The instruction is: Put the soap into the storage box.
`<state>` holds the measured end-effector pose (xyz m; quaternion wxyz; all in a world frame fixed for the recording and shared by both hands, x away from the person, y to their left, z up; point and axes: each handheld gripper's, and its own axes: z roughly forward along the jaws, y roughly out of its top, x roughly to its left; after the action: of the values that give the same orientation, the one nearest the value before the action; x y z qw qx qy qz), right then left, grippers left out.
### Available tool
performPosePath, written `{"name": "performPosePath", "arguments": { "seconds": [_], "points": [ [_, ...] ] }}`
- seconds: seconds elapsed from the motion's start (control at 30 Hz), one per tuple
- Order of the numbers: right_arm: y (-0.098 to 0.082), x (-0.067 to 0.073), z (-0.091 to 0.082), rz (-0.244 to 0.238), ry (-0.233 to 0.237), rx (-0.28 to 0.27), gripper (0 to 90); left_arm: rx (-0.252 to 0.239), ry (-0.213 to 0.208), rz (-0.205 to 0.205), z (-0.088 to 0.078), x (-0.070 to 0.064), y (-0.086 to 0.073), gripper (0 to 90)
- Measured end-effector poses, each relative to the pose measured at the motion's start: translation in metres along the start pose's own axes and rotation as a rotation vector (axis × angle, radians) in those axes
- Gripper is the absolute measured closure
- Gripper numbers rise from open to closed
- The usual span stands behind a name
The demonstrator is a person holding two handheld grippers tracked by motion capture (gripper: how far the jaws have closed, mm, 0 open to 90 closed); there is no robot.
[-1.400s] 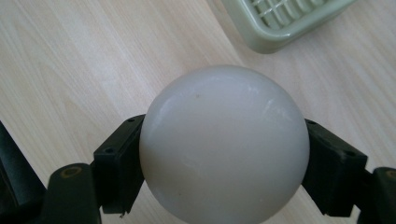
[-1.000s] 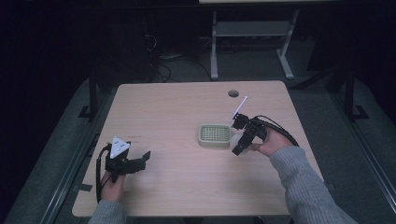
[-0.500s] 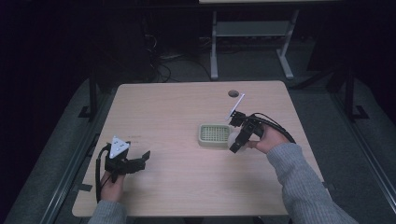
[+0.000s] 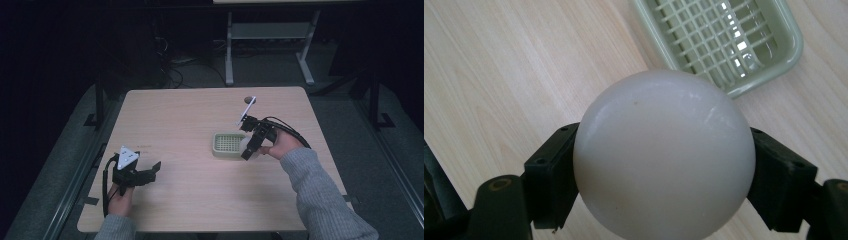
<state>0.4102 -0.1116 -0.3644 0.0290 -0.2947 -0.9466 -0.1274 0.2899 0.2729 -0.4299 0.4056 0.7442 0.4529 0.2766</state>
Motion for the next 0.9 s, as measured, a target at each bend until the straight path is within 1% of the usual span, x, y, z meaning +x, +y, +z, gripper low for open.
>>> {"name": "performPosePath", "arguments": {
  "seconds": [0.3, 0.5, 0.53, 0.77, 0.9],
  "points": [
    [0.013, -0.002, 0.002, -0.006, -0.003, 0.007, 23.1, -0.006, -0.001, -0.006, 0.000, 0.001, 0.000, 14.8],
    [0.021, -0.003, 0.004, -0.010, 0.005, 0.007, 23.1, -0.008, 0.000, -0.006, -0.001, 0.001, 0.000, 14.8],
    [0.023, -0.003, 0.005, -0.011, -0.002, 0.014, 23.1, -0.007, 0.000, -0.006, -0.001, 0.001, 0.000, 14.8],
    [0.030, -0.006, 0.005, -0.013, -0.009, 0.024, 23.1, -0.007, -0.001, -0.005, 0.000, 0.001, 0.000, 14.9],
    [0.035, -0.006, 0.005, -0.011, -0.007, 0.026, 23.1, -0.007, -0.001, -0.004, 0.000, 0.001, 0.000, 14.8]
  ]
}}
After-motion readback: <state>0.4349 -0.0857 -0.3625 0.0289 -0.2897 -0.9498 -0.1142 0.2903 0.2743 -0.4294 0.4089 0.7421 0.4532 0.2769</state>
